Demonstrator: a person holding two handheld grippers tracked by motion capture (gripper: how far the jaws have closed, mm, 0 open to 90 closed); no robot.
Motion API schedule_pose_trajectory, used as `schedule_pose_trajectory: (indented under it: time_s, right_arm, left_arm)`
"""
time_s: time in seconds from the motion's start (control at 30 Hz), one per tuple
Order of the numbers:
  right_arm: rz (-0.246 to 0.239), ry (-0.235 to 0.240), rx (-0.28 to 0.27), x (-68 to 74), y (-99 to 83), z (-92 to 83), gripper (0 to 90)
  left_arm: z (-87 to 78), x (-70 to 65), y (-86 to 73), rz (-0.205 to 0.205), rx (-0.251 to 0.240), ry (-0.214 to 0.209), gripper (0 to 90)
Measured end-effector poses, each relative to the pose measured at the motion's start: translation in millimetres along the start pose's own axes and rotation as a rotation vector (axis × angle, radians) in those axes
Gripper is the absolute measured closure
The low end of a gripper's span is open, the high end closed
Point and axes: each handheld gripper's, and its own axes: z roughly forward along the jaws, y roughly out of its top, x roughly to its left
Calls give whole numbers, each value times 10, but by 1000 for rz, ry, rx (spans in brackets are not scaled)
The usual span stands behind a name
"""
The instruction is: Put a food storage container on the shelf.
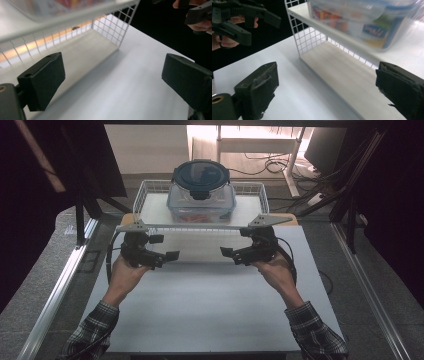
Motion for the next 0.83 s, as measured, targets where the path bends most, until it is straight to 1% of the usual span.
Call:
schedule_pose_trajectory:
  time_s: [0.07,0.17,0.2,0.23,0.3,0.37,0.4,0.43,0.47,0.53,0.6,0.63,0.67,0.7,0.73,0.8,0.83]
  right_arm:
    - [-6,-1,6,47,-88,-4,26]
    - [-29,-15,22,116,-241,-3,10]
    - [-33,-17,30,142,-305,-5,7]
    - [-37,-20,39,170,-392,-10,2]
    - [-39,-26,55,204,-539,-17,0]
    - [-41,-34,72,234,-685,-10,0]
    - [-41,-36,74,252,-764,-5,0]
    - [-39,-33,78,265,-822,0,0]
    - [-37,-30,92,283,-922,9,0]
    - [-35,-28,102,302,-1093,30,0]
    - [-29,-27,113,307,-1238,64,0]
    - [-29,-31,122,305,-1335,89,0]
    - [-30,-32,129,304,-1389,102,0]
    - [-36,-35,148,300,-1467,124,0]
    - [-41,-39,165,296,-1514,138,0]
    - [-45,-52,178,285,-1564,151,0]
    - [-43,-59,183,273,-1580,153,0]
  left_arm:
    - [20,-43,-105,2,11,-6,33]
    - [48,-88,-259,22,25,14,24]
    - [60,-97,-343,24,25,13,23]
    - [77,-104,-436,15,21,5,23]
    - [96,-111,-568,17,29,1,23]
    - [118,-130,-721,18,30,13,25]
    - [126,-137,-776,17,36,12,25]
    - [138,-151,-867,16,40,14,25]
    - [150,-158,-938,18,43,14,27]
    - [201,-147,-1057,20,73,17,28]
    - [255,-138,-1168,11,84,22,26]
    - [278,-138,-1205,7,93,18,26]
    - [319,-147,-1257,5,115,18,26]
    - [347,-163,-1290,12,129,26,23]
    - [366,-176,-1309,20,139,30,23]
    - [411,-207,-1332,38,167,38,18]
    - [422,-217,-1333,42,168,38,14]
